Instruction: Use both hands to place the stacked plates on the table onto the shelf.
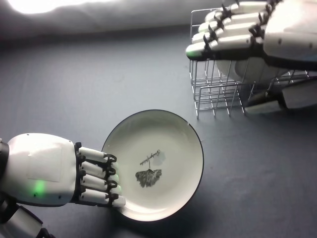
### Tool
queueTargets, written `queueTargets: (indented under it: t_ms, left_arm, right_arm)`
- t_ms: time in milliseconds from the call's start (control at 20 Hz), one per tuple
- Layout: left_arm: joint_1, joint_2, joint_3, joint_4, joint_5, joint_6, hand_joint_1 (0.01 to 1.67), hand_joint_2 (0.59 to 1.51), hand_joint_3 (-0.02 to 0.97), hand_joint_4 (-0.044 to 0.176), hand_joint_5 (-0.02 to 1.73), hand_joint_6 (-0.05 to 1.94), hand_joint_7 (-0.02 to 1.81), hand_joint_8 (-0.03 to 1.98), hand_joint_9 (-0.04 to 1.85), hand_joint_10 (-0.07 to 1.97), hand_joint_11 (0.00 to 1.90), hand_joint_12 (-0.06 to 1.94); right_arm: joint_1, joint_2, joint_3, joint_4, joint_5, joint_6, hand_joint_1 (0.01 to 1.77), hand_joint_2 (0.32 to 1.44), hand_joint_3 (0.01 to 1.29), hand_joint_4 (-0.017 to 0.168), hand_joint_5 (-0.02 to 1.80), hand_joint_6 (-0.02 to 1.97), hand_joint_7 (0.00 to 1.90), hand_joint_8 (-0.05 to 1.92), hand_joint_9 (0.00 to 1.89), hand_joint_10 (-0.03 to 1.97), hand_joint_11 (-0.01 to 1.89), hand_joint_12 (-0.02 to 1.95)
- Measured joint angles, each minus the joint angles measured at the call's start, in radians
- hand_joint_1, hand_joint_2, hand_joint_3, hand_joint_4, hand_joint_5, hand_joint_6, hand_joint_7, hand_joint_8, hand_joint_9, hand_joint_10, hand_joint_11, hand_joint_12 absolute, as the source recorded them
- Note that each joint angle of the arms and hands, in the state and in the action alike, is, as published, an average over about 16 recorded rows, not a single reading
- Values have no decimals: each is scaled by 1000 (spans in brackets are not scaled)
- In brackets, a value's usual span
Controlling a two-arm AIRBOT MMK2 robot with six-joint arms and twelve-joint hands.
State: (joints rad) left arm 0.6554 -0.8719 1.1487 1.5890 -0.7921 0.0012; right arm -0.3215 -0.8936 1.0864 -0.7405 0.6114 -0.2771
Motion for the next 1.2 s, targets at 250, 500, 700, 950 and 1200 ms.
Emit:
queueTargets:
  t_ms: [250, 500, 700, 950, 1200]
  left_arm:
    - [21, -2, -4, 0, 6, 9, 15, 1168, 17, -10, 158, -26, 222, -5, 208, 9, 19, 422]
    - [32, -4, -5, -3, 7, 13, 15, 1162, 16, -10, 147, -27, 203, -5, 190, 6, 20, 401]
    - [35, -5, -5, -3, 6, 13, 15, 1159, 16, -11, 140, -27, 194, -2, 182, 5, 19, 383]
    - [35, -5, -6, -3, 6, 13, 15, 1158, 16, -11, 134, -27, 190, -1, 178, 4, 17, 371]
    - [33, -5, -7, -2, 6, 14, 15, 1160, 17, -11, 130, -27, 191, -2, 181, 4, 17, 376]
  right_arm:
    - [-29, 6, -6, -184, 63, -25, 914, 1092, 13, 3, 119, 14, 113, 8, 99, 25, 22, 214]
    - [-47, -7, 6, -336, 109, -54, 915, 1069, 14, 3, 54, 14, 47, 8, 42, 25, 21, 94]
    - [-55, -36, 21, -443, 120, -71, 898, 1050, 14, 4, 22, 14, 13, 8, 15, 25, 21, 12]
    - [-63, -97, 44, -509, 101, -79, 873, 1028, 14, 5, 20, 14, 12, 8, 12, 25, 21, -17]
    - [-72, -166, 66, -525, 59, -82, 847, 1022, 14, 5, 20, 14, 11, 8, 12, 26, 21, -17]
